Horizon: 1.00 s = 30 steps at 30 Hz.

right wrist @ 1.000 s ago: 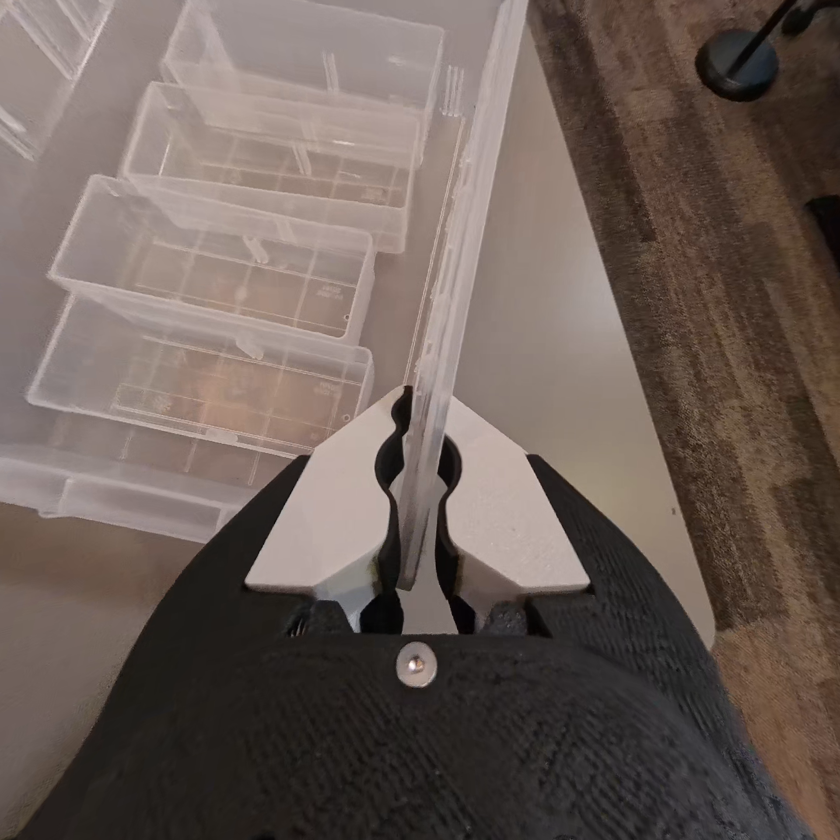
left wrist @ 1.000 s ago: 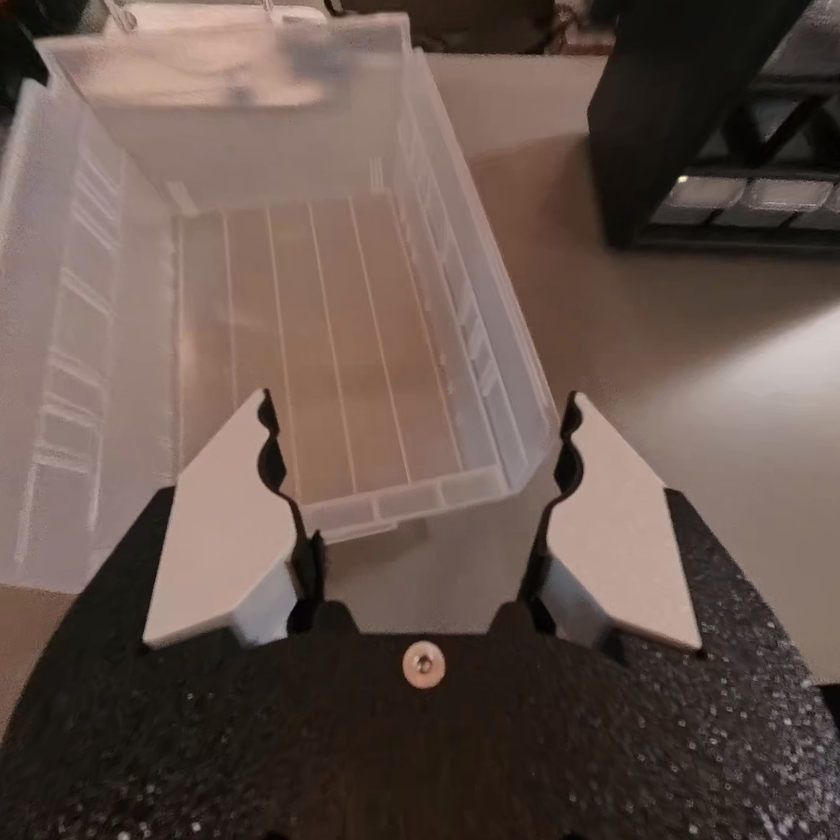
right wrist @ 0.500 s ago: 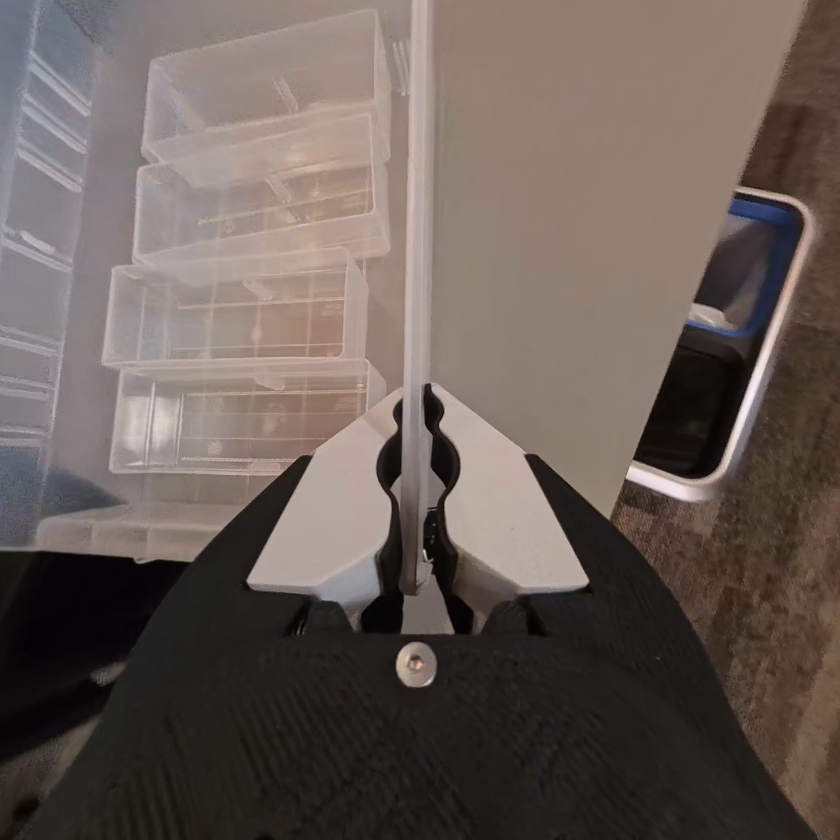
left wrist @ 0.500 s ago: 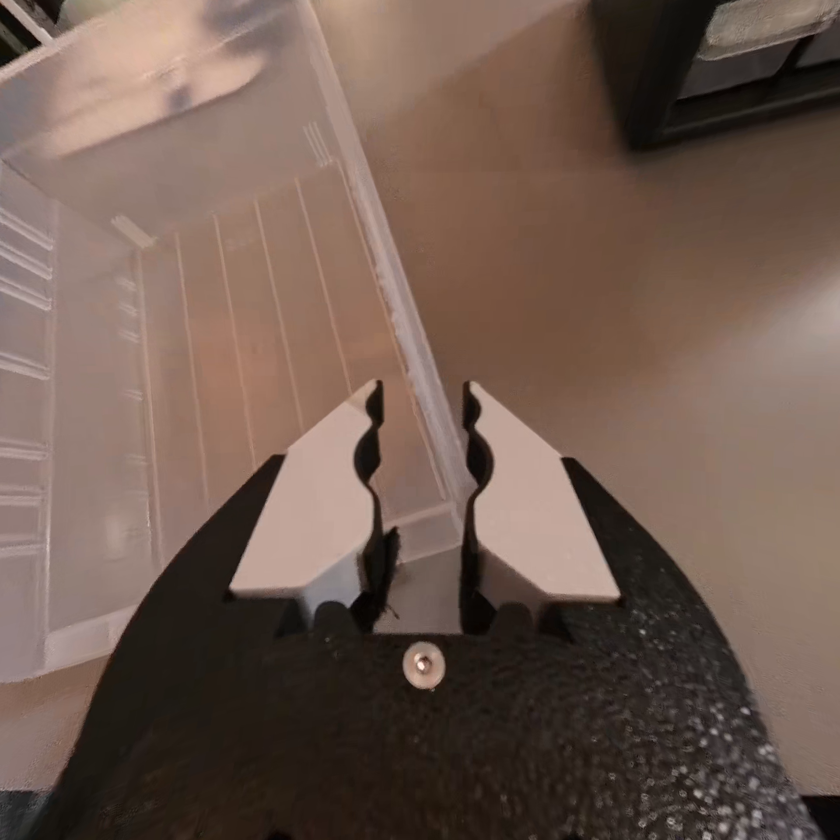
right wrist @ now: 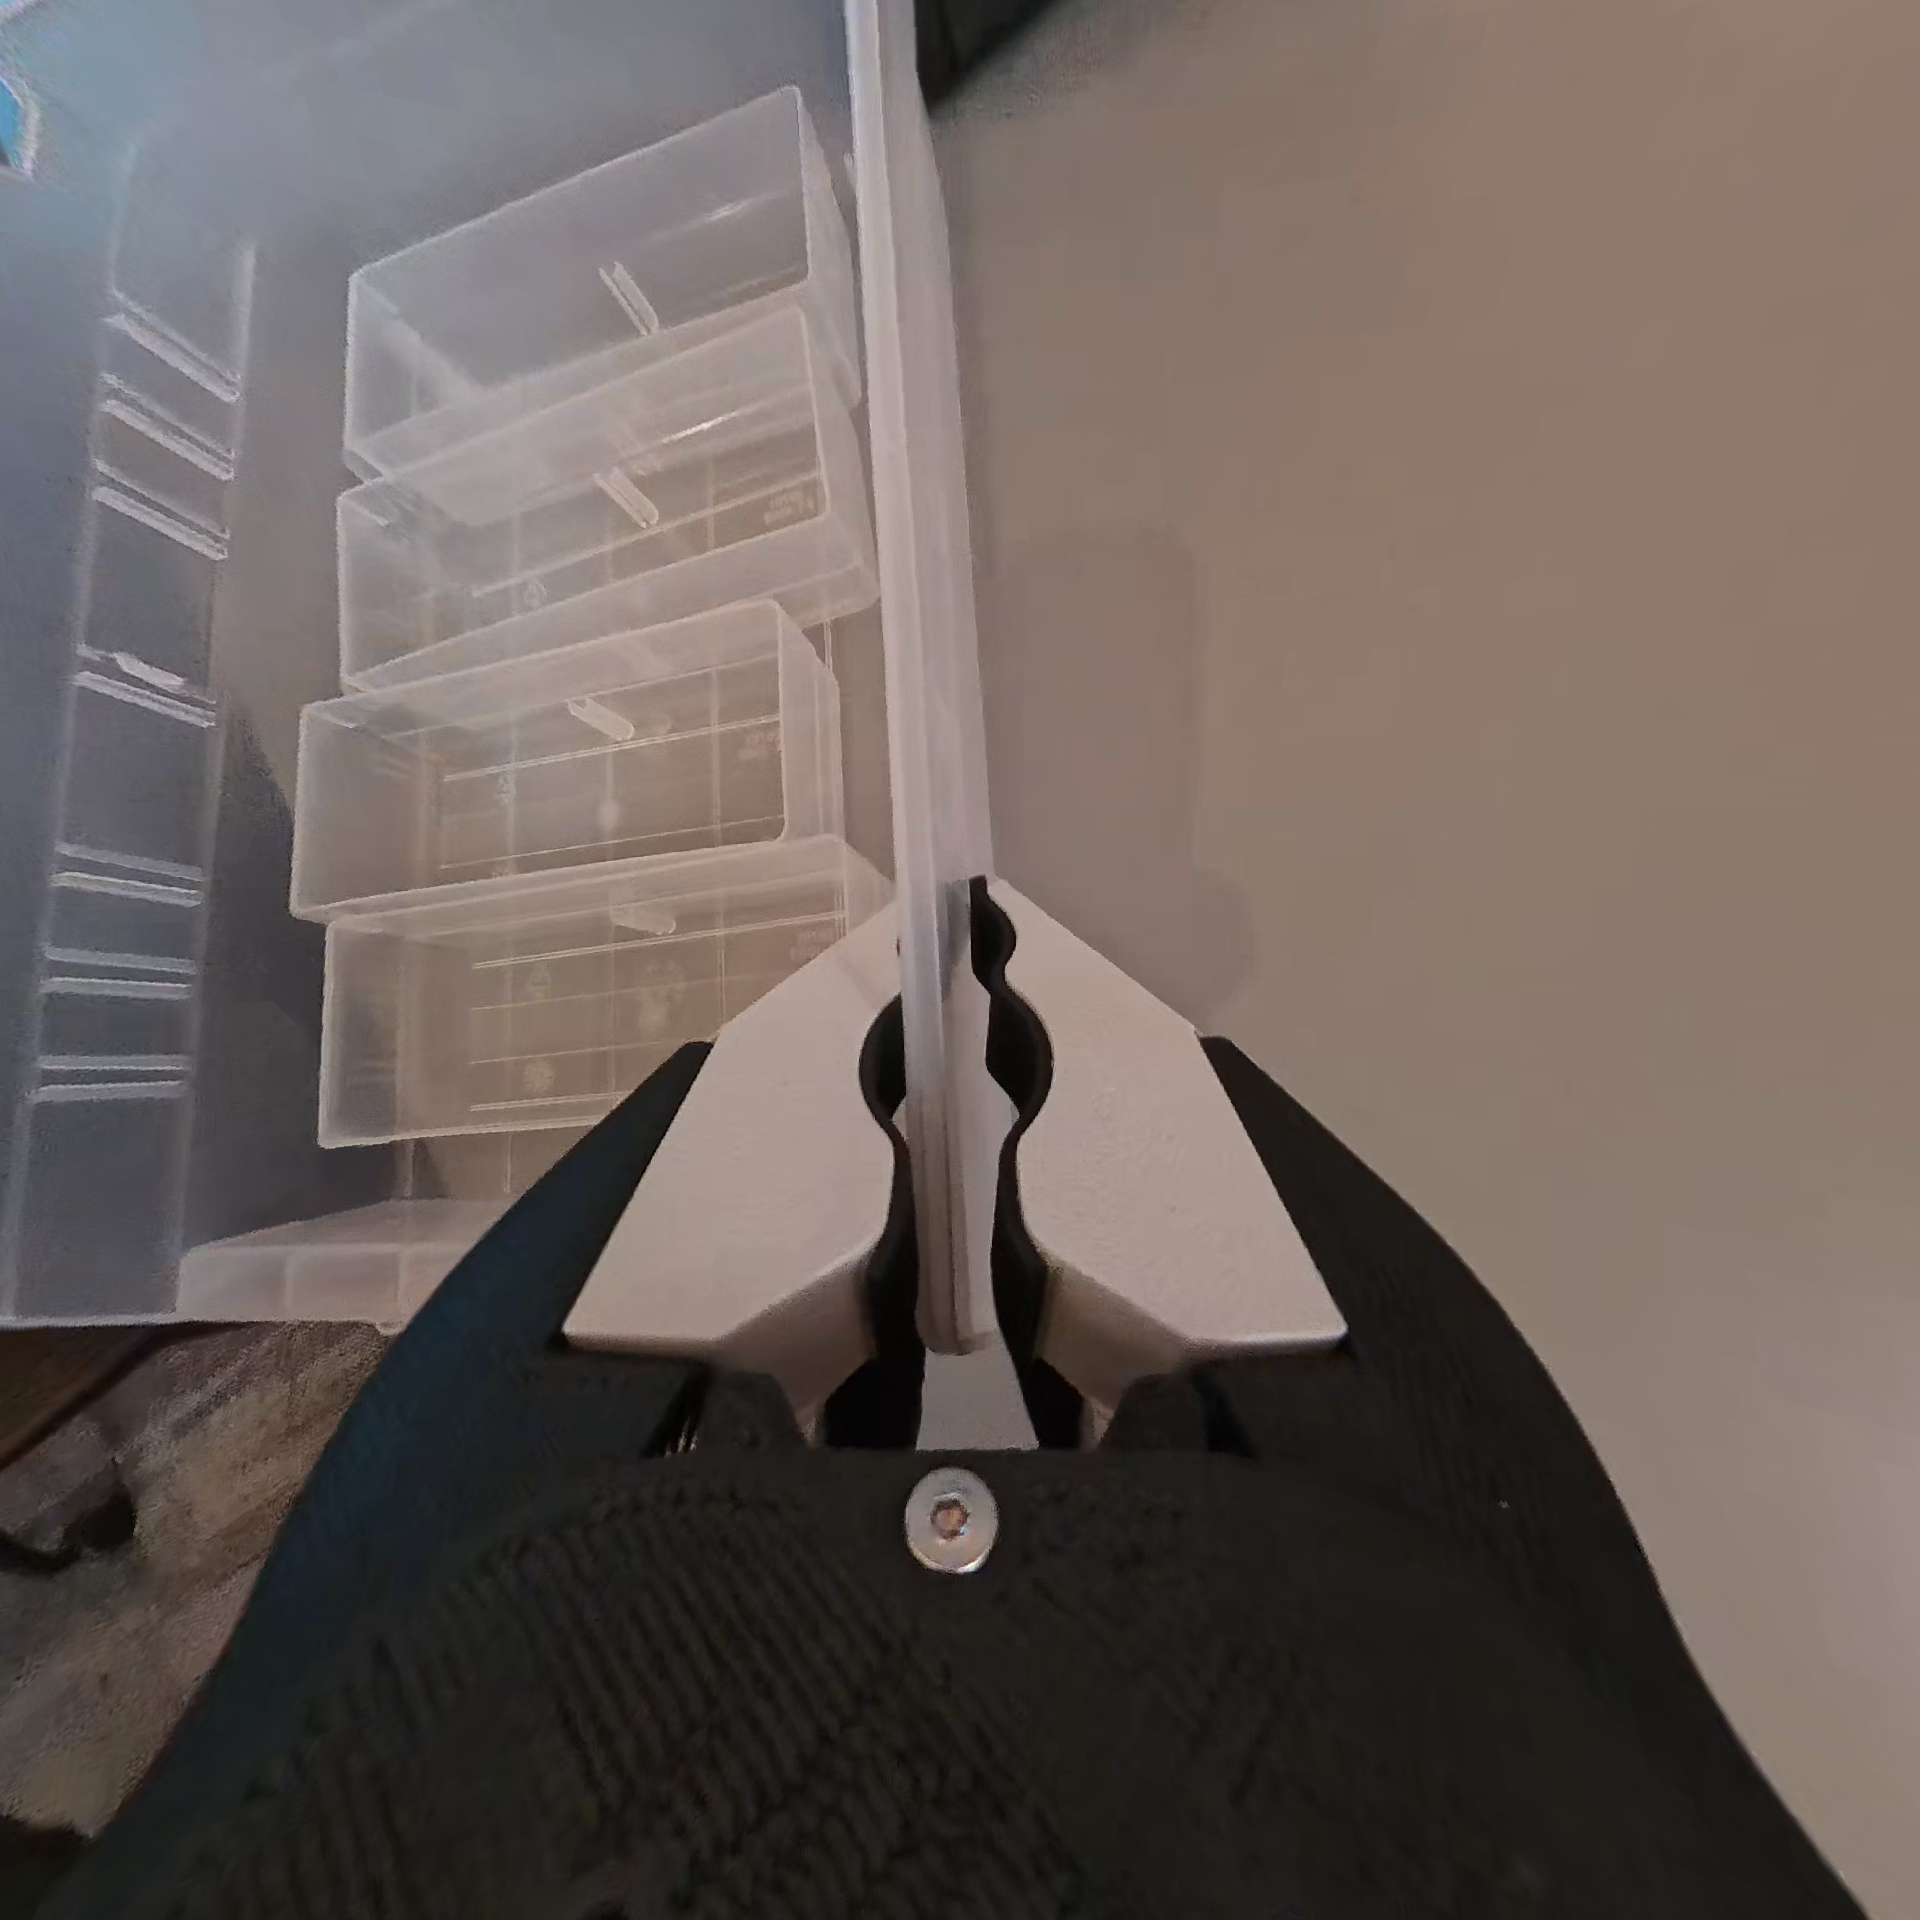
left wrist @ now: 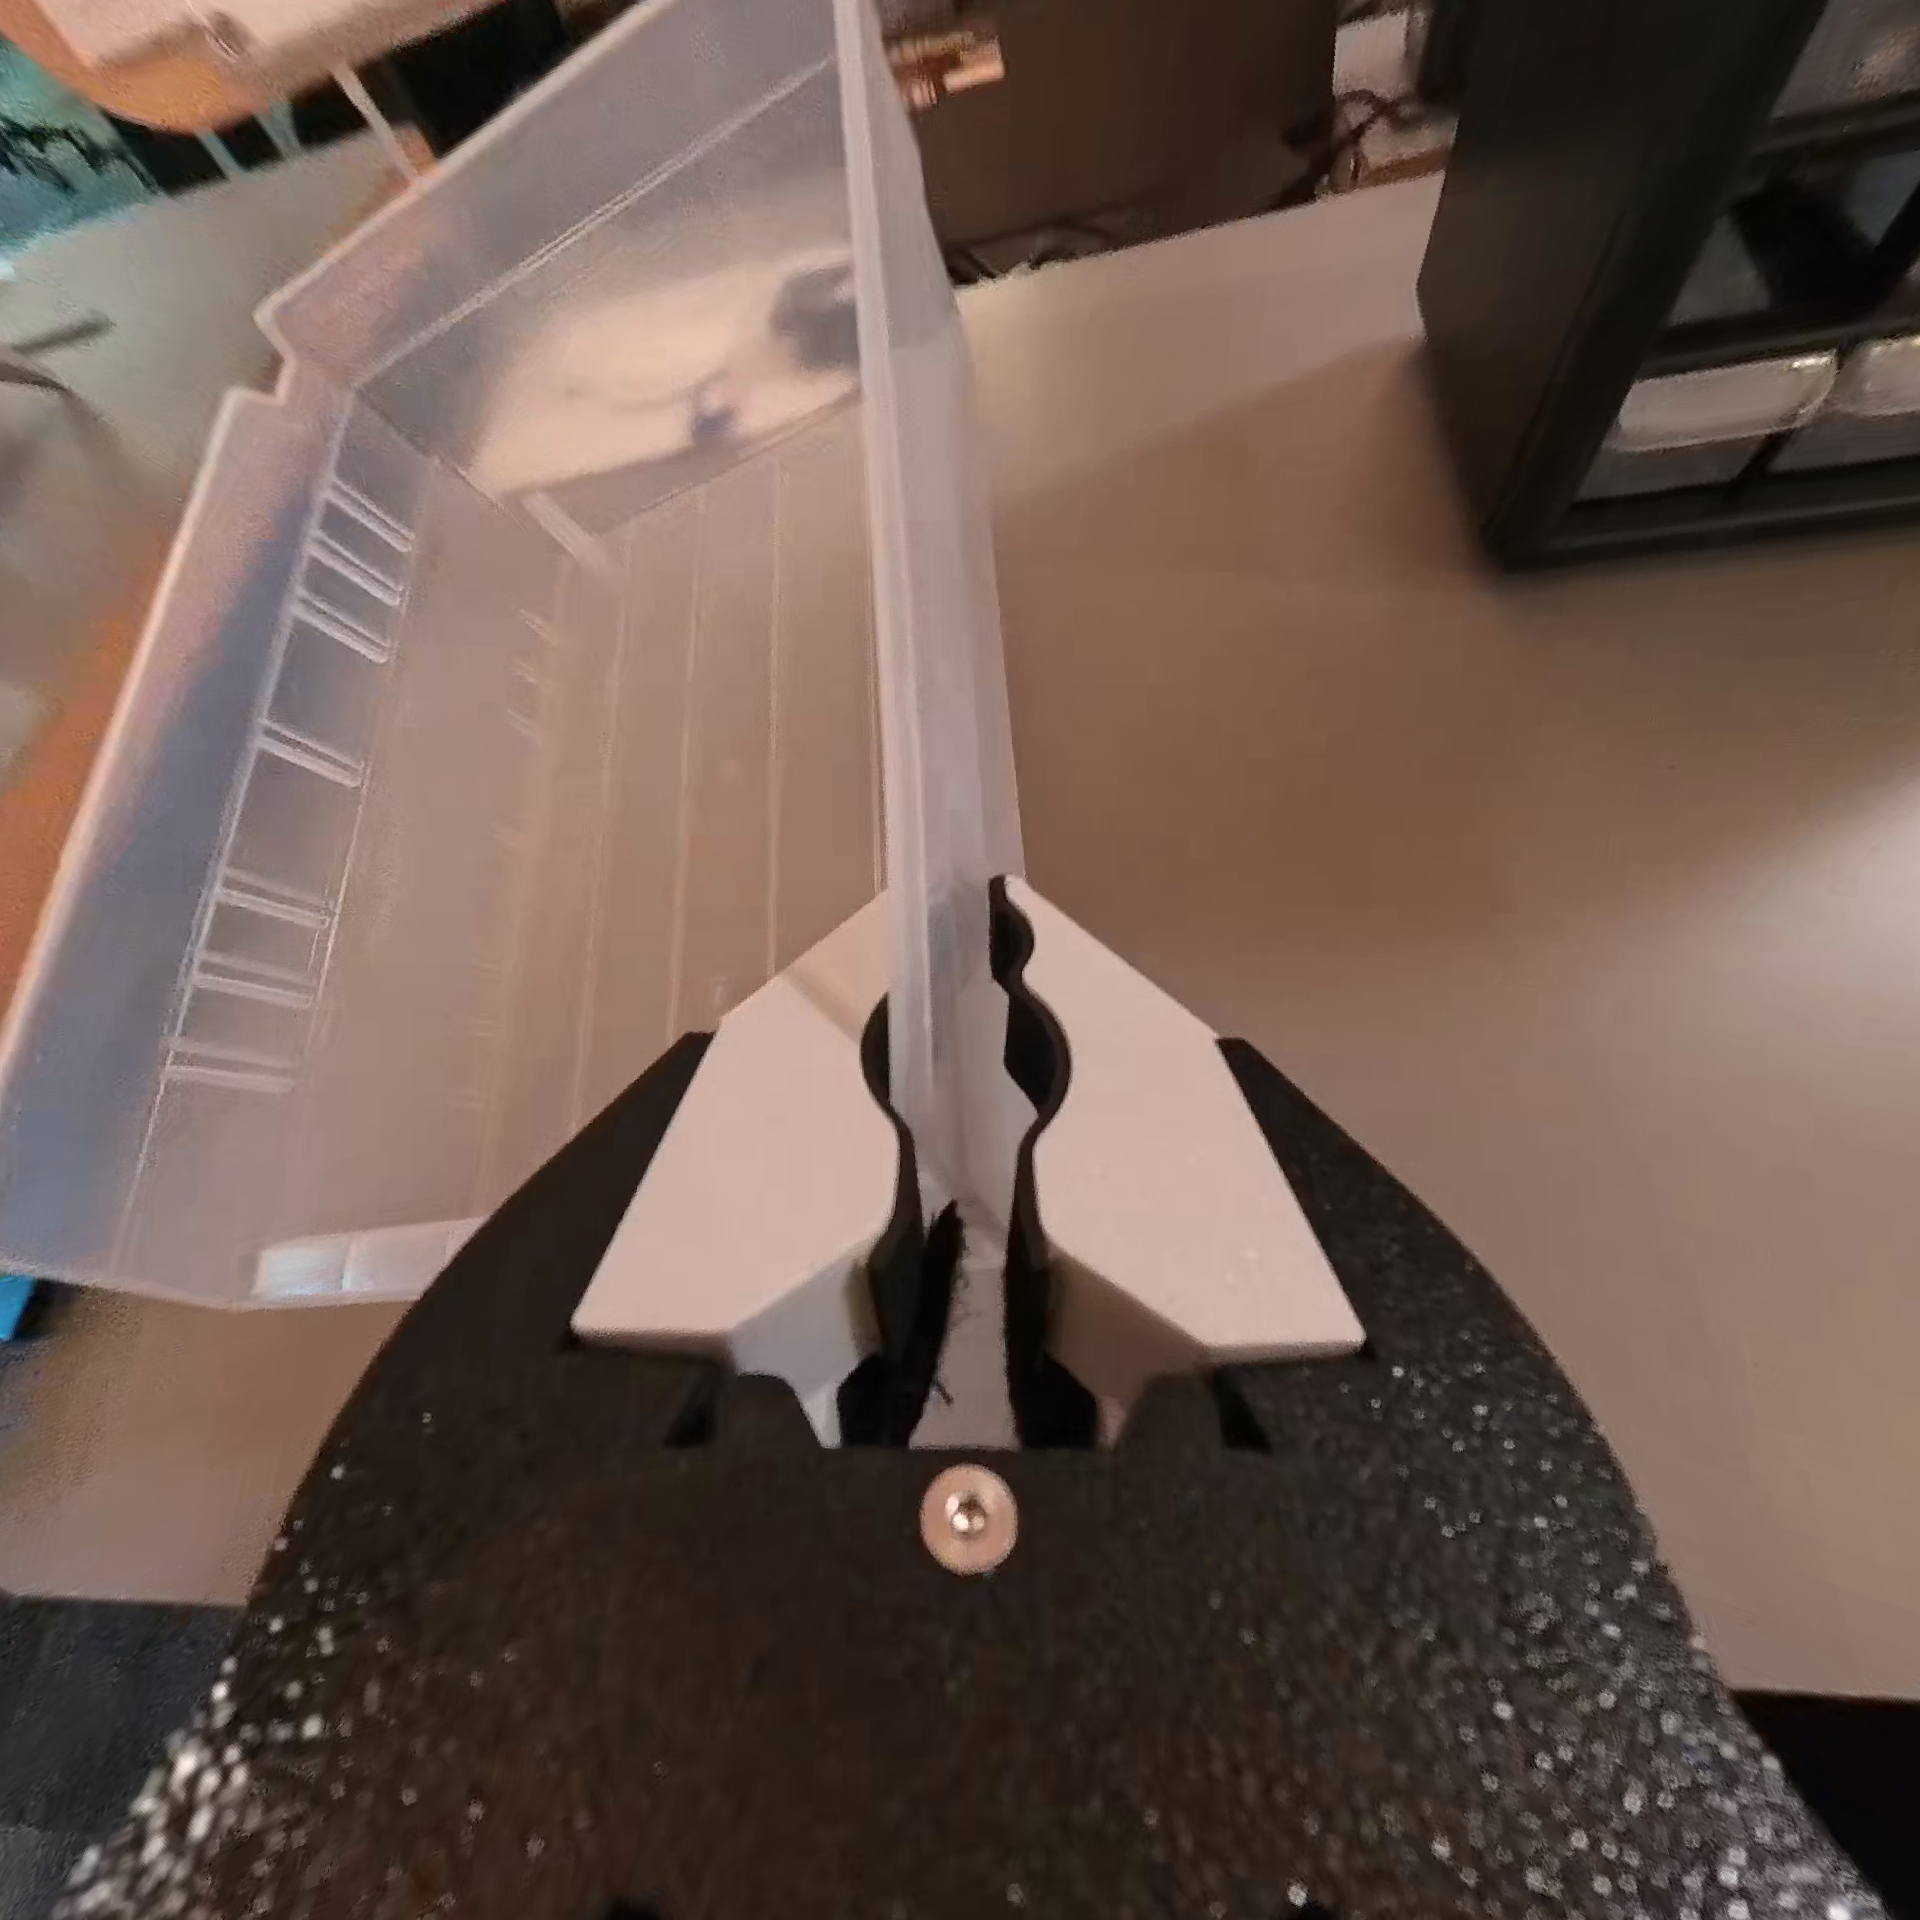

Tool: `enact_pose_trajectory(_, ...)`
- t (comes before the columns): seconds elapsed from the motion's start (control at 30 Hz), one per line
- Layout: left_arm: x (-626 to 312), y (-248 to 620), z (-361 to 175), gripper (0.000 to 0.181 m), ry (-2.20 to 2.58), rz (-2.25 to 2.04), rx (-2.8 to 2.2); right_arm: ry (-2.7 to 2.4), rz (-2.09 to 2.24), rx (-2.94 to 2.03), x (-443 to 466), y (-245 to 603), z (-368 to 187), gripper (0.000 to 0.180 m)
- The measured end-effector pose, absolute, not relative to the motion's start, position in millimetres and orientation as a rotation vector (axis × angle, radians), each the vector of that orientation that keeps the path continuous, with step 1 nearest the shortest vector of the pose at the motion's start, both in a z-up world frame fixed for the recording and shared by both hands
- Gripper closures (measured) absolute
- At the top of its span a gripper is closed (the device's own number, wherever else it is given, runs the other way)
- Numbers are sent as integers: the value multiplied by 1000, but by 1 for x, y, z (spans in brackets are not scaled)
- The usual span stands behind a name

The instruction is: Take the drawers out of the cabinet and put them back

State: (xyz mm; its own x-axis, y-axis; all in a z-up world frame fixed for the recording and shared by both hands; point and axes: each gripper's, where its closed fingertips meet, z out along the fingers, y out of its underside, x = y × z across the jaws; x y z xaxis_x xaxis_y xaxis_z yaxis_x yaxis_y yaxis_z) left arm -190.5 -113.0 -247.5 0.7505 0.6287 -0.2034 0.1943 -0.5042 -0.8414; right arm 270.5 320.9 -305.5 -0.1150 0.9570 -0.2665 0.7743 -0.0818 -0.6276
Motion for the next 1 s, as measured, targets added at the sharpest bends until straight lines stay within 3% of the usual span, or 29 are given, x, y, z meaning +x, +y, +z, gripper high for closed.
enact_pose_trajectory(0.3, -185, -152, -180, 175, -454, 726, -1968, -2005, 1025, -1796, 168, 228, -304, 177)
enact_pose_trajectory(0.63, -212, -187, -162, 176, -370, 726, -1967, -1967, 1013, -1748, 22, 121, -298, 177)
enact_pose_trajectory(1.0, -223, -219, -145, 175, -409, 764, -1889, -1385, 1152, -1830, -139, 47, -292, 173)
